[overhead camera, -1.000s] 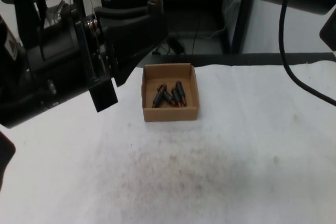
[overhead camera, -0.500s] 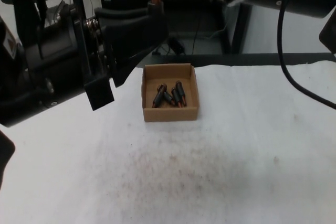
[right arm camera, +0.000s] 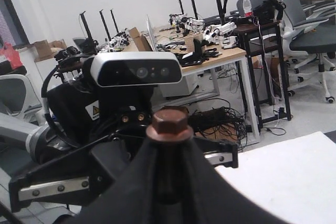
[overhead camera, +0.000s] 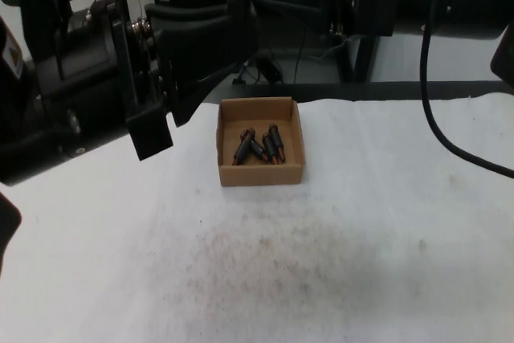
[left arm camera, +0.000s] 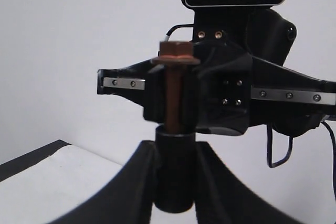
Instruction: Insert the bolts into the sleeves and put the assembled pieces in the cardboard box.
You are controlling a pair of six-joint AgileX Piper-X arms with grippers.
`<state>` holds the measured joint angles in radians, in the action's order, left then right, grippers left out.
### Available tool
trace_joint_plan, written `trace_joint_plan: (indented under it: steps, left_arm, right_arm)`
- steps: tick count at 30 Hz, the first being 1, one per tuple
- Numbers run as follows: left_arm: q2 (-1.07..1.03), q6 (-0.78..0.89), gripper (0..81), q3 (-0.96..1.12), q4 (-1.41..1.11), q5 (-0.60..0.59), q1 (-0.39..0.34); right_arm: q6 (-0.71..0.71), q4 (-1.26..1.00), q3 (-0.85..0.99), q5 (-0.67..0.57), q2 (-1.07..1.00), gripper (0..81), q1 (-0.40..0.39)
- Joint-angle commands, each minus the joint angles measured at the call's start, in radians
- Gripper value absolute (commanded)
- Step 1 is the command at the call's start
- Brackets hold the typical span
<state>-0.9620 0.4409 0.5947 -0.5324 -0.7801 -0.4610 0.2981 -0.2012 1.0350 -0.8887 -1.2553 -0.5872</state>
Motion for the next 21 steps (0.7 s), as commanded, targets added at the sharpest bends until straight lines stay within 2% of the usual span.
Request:
trace_joint_plan:
  steps: [1,4,6,21]
  left_arm:
    - [0.006,0.0,0.2,0.021,-0.041,-0.001,0.002]
    - [0.006,0.0,0.2,0.021,-0.041,-0.009,0.002]
    - [0.006,0.0,0.2,0.021,-0.041,-0.011,0.002]
    - [0.006,-0.01,0.2,0.021,-0.041,-0.007,0.002]
  right_arm:
    - [-0.008,0.026,0.004,-0.004,0.003,15.5,0.004]
    - [-0.005,0.026,0.004,0.003,0.003,35.6,0.004]
    - [0.0,0.026,0.004,0.032,0.003,44.0,0.004]
    - [0.0,0.035,0.004,0.037,0.003,44.7,0.004]
